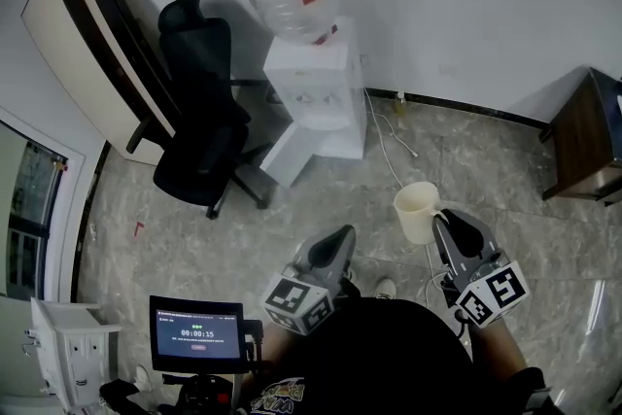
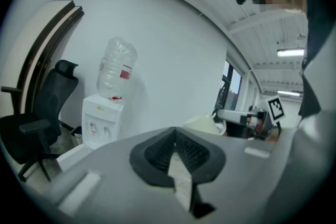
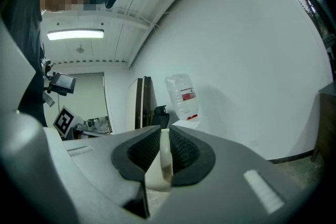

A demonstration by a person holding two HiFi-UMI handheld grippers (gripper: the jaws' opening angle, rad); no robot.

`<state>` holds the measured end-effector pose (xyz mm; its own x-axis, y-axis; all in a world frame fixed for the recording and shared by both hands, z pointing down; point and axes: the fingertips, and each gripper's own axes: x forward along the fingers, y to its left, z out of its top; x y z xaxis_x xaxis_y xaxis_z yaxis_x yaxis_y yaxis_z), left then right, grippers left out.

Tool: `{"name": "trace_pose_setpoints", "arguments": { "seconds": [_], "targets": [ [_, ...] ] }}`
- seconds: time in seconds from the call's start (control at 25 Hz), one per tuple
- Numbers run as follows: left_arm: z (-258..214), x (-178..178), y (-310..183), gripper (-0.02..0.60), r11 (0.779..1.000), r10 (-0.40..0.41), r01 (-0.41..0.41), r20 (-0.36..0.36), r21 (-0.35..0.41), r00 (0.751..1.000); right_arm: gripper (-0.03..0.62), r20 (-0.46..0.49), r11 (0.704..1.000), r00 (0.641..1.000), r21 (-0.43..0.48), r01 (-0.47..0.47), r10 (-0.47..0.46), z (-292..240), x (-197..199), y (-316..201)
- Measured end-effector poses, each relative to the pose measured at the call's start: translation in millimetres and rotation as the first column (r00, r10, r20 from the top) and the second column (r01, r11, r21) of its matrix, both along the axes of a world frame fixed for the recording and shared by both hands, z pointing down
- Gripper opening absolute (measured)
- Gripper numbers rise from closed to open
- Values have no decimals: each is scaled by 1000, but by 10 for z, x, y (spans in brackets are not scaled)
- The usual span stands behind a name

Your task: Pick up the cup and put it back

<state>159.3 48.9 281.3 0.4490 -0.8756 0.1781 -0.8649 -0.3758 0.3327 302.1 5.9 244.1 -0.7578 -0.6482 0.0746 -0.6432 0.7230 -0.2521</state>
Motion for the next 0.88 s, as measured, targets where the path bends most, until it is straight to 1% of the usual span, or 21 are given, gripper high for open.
{"name": "trace_pose_setpoints", "arguments": {
  "seconds": [0.16,0.28,0.4,0.52,0.64,0.76,0.88],
  "targets": [
    [49,-370,-199,5,999,-42,42,0,13,999,54,-22,1000,999,4,31,-31,19,-343,-288],
    [52,-728,-463,5,998,-68,69,-28,10,997,54,-37,999,998,2,41,-41,20,-694,-577],
    [32,-1087,-769,5,997,-74,74,-51,5,996,54,-48,998,997,1,57,-57,-13,-1099,-884],
    [54,-1439,-1068,5,997,-72,72,-47,2,996,54,-49,997,996,3,74,-73,-28,-1527,-1219],
    [103,-1826,-1339,5,996,-83,82,-40,-18,996,54,-40,996,995,-1,92,-92,7,-1984,-1559],
    [159,-2205,-1584,5,990,-132,129,-64,-50,989,54,-35,992,991,-13,127,-128,57,-2395,-1863],
    [235,-2345,-1608,5,981,-184,177,-88,-81,979,54,-35,982,981,-20,188,-189,119,-2623,-1960]
  ]
}}
